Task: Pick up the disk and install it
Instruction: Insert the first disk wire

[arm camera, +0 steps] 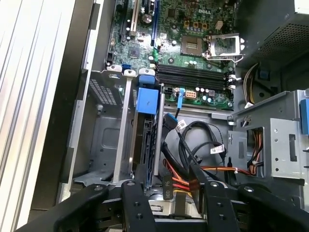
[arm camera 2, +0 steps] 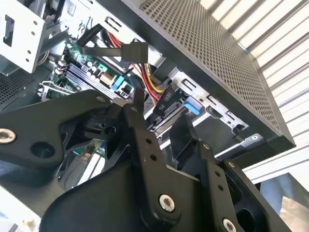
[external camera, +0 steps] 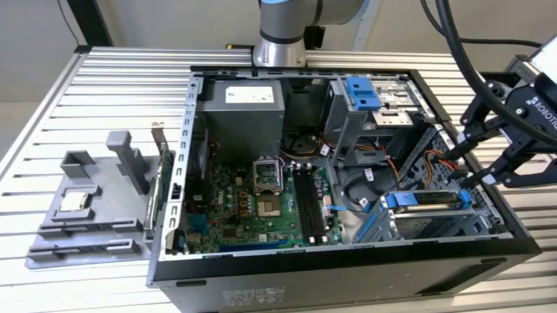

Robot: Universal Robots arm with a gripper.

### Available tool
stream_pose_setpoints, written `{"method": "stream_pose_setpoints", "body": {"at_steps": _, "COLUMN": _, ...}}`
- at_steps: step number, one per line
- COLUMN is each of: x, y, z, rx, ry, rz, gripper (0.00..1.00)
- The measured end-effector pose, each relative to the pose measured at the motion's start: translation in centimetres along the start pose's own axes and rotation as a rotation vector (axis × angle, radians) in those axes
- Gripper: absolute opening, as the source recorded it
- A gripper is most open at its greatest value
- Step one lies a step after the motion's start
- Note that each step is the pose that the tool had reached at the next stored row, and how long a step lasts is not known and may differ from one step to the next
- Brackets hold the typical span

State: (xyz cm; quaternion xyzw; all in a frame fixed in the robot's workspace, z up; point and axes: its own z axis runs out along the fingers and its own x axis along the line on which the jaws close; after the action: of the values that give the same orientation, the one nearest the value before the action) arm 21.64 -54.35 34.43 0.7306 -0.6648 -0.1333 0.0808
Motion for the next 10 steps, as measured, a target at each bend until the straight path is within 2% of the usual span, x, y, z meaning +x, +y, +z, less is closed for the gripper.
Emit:
{"method": "stream_pose_setpoints", "body": {"at_steps": 2, "x": 0.02, "y": -0.05, "z": 0.17, "rx": -0.0017, "ry": 0.0001, "rz": 0.000, "gripper": 1.00}}
{"method": "stream_pose_setpoints", "body": {"at_steps": 10, "x": 0.09, "y": -0.08, "z": 0.22, "rx": -0.0018, "ry": -0.0007, "rz": 0.000, "gripper": 1.00}}
